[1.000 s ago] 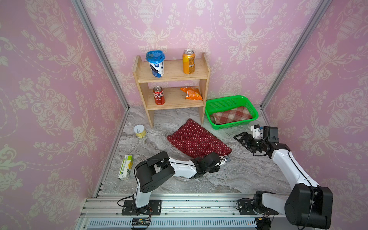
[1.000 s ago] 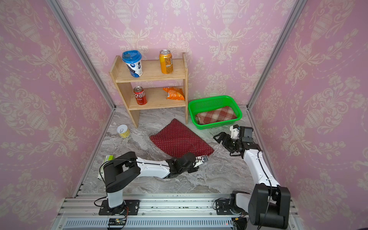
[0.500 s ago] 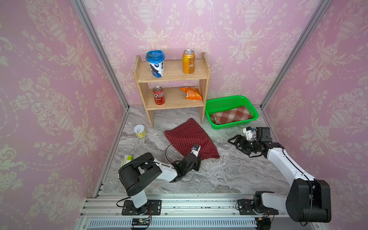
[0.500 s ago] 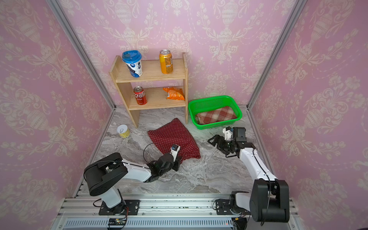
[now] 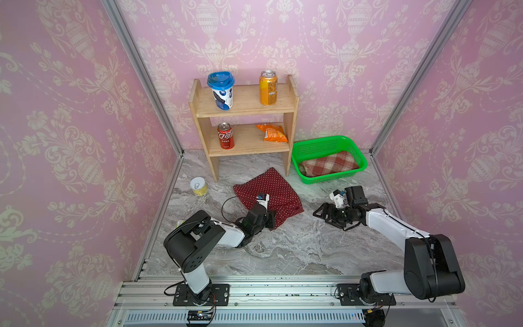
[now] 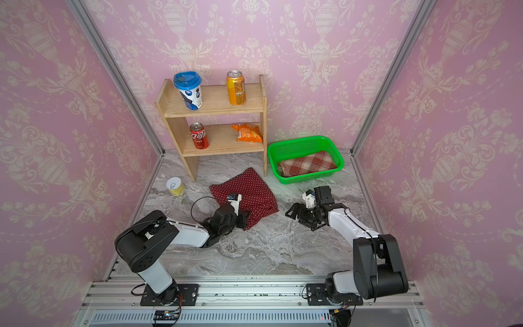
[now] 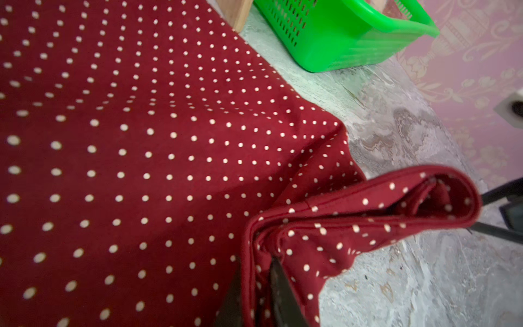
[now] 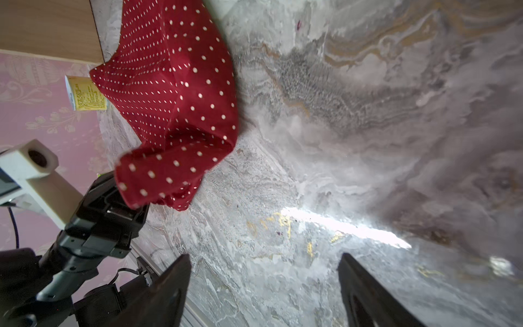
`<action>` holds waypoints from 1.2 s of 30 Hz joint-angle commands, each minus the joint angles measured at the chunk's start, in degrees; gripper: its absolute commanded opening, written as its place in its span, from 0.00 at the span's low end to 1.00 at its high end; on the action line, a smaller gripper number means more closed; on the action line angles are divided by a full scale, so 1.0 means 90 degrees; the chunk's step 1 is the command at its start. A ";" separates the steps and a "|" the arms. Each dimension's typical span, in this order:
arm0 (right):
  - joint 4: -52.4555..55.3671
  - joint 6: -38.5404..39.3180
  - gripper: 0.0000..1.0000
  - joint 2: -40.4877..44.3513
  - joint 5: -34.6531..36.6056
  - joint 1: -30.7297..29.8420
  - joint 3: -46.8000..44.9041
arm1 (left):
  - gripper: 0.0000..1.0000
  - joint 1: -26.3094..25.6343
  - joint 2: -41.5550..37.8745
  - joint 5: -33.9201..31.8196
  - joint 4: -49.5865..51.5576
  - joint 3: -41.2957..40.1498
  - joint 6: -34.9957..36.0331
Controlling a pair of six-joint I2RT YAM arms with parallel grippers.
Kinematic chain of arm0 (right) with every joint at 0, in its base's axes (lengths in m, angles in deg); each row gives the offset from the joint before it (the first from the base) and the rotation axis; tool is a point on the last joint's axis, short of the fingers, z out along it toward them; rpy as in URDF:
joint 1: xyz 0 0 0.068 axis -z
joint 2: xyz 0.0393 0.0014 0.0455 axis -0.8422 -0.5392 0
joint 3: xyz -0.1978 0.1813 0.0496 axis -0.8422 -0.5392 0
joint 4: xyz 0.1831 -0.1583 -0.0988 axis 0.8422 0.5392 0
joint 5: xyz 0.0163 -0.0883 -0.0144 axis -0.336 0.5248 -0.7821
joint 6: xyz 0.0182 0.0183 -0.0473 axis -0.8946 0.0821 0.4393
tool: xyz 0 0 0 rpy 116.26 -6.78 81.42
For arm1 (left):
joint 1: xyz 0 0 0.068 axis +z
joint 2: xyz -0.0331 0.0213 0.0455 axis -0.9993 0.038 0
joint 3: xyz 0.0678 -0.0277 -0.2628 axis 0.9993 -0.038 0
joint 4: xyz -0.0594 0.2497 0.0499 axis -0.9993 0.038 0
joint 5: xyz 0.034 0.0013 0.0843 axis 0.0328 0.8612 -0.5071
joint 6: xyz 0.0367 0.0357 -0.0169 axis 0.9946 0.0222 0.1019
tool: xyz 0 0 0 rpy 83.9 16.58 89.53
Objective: Roll up the skirts
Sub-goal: Roll the skirt at the center of the board.
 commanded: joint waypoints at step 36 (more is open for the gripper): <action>-0.2615 -0.0911 0.00 -0.3287 -0.0201 -0.1216 0.1786 | 0.66 0.0755 0.0174 0.1320 0.1522 0.0736 0.0408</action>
